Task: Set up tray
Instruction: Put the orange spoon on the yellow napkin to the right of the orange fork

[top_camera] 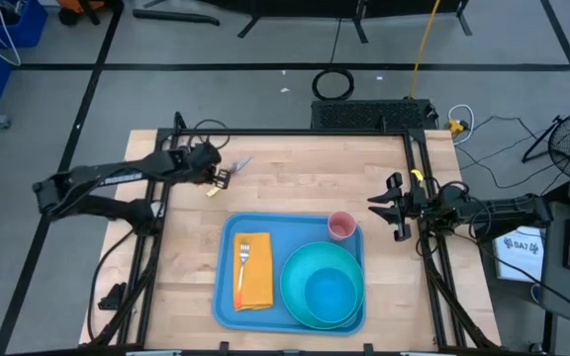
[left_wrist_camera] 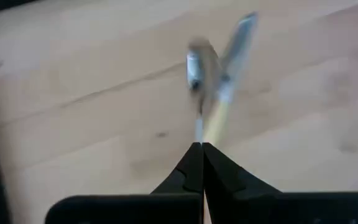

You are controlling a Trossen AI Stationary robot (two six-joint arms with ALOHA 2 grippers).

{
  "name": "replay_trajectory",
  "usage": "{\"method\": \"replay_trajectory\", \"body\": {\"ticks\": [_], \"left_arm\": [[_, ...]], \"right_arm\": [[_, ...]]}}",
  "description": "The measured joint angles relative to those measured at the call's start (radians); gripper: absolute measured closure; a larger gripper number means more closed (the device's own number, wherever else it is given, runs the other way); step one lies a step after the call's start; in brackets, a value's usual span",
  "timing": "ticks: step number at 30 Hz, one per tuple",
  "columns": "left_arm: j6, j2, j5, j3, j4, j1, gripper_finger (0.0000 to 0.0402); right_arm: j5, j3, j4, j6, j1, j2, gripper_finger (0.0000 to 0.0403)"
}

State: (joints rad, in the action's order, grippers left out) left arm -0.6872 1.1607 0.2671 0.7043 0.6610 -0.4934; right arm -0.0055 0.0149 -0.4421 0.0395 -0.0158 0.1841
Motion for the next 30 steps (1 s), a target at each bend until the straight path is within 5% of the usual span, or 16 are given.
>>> {"method": "replay_trajectory", "body": {"ticks": [11,20,30], "left_arm": [[-0.142,-0.059,0.011,0.002,0.042,0.203,0.04],[-0.251,0.069,-0.051,0.002,-0.077,0.208,0.0383],[0.032,0.197,-0.201,0.003,-0.174,0.102,0.0274]], "right_arm": [[0.001,0.0,-0.002,0.003,0.0,0.0,0.0314],[0.003,0.0,-0.003,0.002,0.0,0.0,0.0314],[0.001,0.0,-0.001,0.019,0.0,0.0,0.0314]]}}
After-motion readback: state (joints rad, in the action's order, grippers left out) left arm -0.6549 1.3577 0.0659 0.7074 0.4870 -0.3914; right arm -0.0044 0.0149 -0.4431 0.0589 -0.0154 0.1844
